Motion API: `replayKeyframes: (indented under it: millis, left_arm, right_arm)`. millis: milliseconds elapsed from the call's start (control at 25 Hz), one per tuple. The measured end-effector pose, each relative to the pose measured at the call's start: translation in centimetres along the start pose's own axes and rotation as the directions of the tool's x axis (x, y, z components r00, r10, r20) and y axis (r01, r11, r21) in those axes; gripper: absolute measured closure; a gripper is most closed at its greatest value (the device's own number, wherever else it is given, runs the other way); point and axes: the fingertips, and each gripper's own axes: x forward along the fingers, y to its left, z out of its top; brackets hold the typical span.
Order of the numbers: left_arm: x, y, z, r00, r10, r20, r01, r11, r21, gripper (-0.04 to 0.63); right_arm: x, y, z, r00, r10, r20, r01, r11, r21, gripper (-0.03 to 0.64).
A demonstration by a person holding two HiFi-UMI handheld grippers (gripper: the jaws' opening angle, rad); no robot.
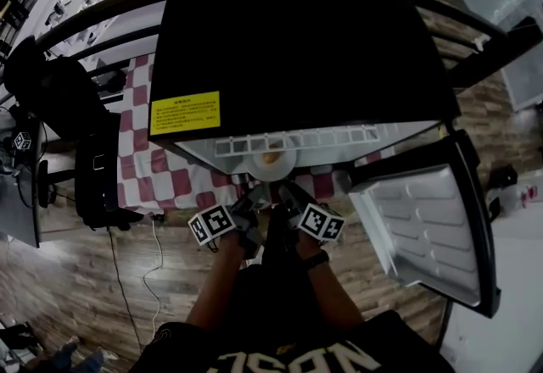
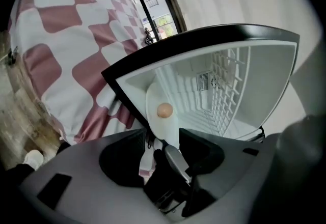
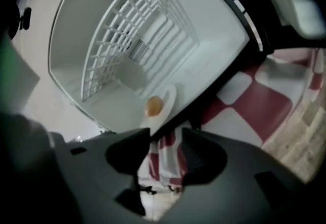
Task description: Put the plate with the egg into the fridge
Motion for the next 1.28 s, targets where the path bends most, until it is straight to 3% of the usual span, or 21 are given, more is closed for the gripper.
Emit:
replayKeyframes:
  millis: [160,280,480,640,880,1280]
  left_arm:
    - [-1.9,-0.8,-0.1,1.0,0.019,-0.004,-0.018,0.986,0.166,0.374]
    - [-2.8,-1.3,-0.2,1.0,0.023,-0.005,-0.02,0.954,0.299,0.377]
    - [-3.4,-2.4,-0.4,1.0,0.015,-0.008,-0.008,0.862,0.507,0.39]
    - [-4.1,-3.8,0.1,0.999,0.0,0.032,-0.02,0.762,0.648,0.391]
    - [-4.7,-5.3,0.4,0.998,0.0,0.055,-0.041,0.679,0.733,0.393]
    - [-7.8,-4.2,1.6,0.994,0.017,0.111,-0.09,0.709,0.699,0.393]
  right_arm:
    - [0.5,0.8,-1.2,0.999,0.042,0.025,-0.043,0.999,0.034,0.413]
    - [1.2,1.9,-1.8,0.996,0.088,0.022,-0.089,0.994,0.057,0.416]
    - [2.2,2.5,-1.8,0.99,0.12,0.07,-0.13,0.977,0.166,0.437]
    - [2.7,3.0,-1.2,0.979,0.154,0.132,-0.183,0.952,0.246,0.487]
    - [3.2,2.8,-0.4,0.973,0.134,0.186,-0.19,0.925,0.33,0.562]
    - [6.2,3.9,1.6,0.96,0.133,0.245,-0.222,0.898,0.38,0.568]
